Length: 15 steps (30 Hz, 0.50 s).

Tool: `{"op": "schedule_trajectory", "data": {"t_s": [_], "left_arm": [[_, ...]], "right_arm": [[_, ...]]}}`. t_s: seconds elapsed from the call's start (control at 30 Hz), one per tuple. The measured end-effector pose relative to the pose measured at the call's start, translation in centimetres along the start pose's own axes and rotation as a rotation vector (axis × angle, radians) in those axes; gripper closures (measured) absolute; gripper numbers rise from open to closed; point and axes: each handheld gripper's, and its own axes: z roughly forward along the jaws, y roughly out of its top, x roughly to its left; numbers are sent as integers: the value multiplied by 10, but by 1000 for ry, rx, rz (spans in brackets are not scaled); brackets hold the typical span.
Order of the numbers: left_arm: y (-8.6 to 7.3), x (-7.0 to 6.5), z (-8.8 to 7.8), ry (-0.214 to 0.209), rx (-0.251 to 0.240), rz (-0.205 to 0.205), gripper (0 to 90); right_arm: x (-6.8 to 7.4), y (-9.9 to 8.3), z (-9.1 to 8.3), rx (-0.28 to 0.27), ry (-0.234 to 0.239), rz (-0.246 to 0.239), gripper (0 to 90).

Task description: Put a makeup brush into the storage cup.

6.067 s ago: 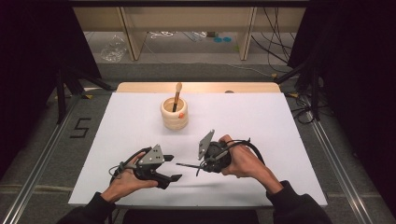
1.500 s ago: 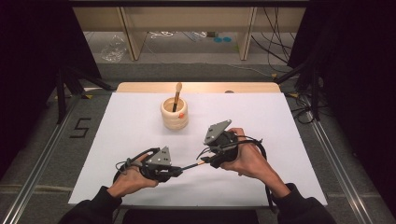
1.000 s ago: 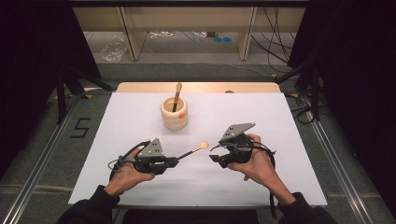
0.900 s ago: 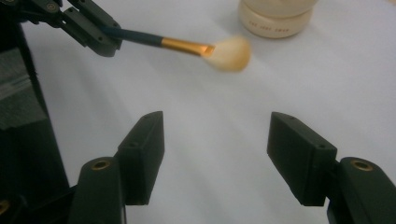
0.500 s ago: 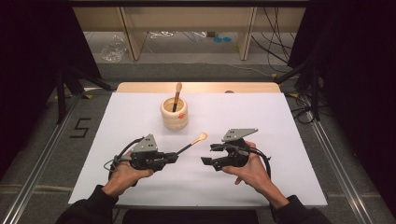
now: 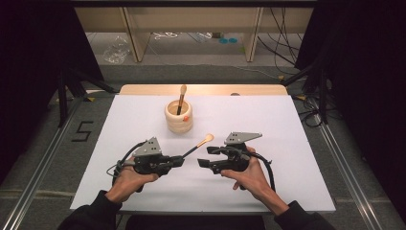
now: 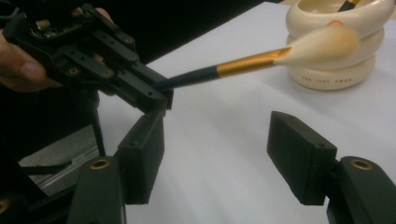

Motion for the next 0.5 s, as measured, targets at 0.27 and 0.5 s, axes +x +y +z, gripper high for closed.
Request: {"op": "schedule_trajectory", "data": {"t_s": [0.27, 0.5], "left_arm": [[1, -2, 2, -6, -9, -5, 843], [1, -6, 4, -14, -13, -8, 843]], "right_arm": [[0, 2, 9, -56, 63, 47, 430], [-2, 2, 13, -86, 90, 72, 463]]}}
